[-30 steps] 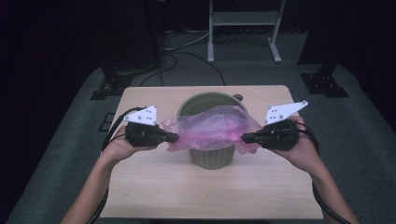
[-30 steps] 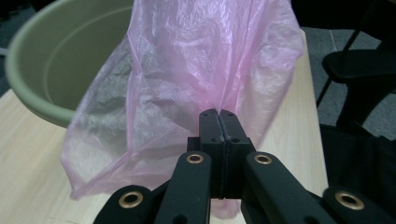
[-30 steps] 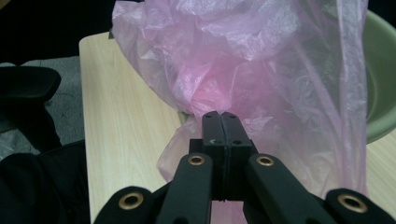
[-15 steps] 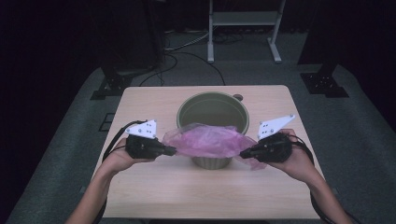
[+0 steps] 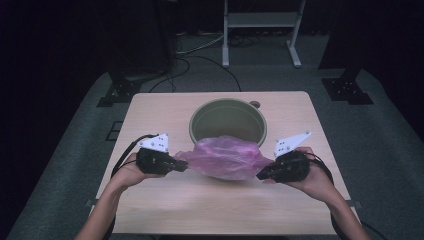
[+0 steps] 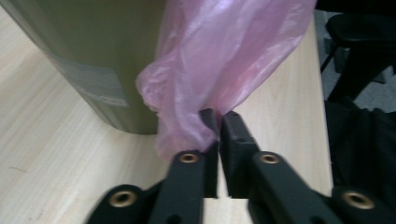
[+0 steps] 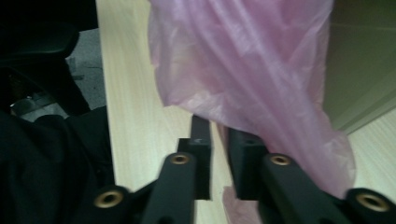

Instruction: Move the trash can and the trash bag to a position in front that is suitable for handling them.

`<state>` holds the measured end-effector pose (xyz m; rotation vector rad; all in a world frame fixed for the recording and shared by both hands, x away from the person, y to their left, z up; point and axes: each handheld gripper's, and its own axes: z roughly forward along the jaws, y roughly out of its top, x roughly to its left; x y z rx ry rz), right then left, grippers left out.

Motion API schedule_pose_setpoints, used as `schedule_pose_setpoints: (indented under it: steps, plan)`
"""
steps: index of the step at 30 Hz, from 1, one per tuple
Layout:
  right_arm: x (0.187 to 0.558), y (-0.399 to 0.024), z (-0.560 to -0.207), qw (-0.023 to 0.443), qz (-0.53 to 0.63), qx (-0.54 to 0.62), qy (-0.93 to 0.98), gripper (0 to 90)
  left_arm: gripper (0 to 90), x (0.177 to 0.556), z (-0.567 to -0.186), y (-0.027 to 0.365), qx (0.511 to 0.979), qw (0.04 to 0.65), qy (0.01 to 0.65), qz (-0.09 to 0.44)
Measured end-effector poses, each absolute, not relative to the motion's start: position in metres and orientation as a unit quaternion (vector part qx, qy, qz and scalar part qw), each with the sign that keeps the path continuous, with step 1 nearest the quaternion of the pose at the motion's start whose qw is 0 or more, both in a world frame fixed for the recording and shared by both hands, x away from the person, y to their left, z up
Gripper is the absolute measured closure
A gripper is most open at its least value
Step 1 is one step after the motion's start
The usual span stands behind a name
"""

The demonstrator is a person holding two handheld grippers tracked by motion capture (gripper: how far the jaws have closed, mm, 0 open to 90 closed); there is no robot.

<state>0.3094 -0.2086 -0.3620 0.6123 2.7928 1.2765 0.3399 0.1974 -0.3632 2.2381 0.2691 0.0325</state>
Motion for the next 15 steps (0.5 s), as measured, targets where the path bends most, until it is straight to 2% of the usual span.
schedule_pose_setpoints:
  steps: [4,9,15]
  plan:
    - [0.298,-0.219,-0.355,0.007,0.416,0.195,0.888,71.2,72.7,0.334,-0.357,0.206,0.896,0.429,0.115,0.013]
    - [0.286,-0.233,-0.346,0.011,0.427,0.197,0.882,68.1,67.0,0.324,-0.352,0.219,0.900,0.418,0.124,0.016]
    - [0.271,-0.243,-0.332,0.019,0.440,0.192,0.877,64.7,63.6,0.312,-0.344,0.235,0.898,0.417,0.137,0.026]
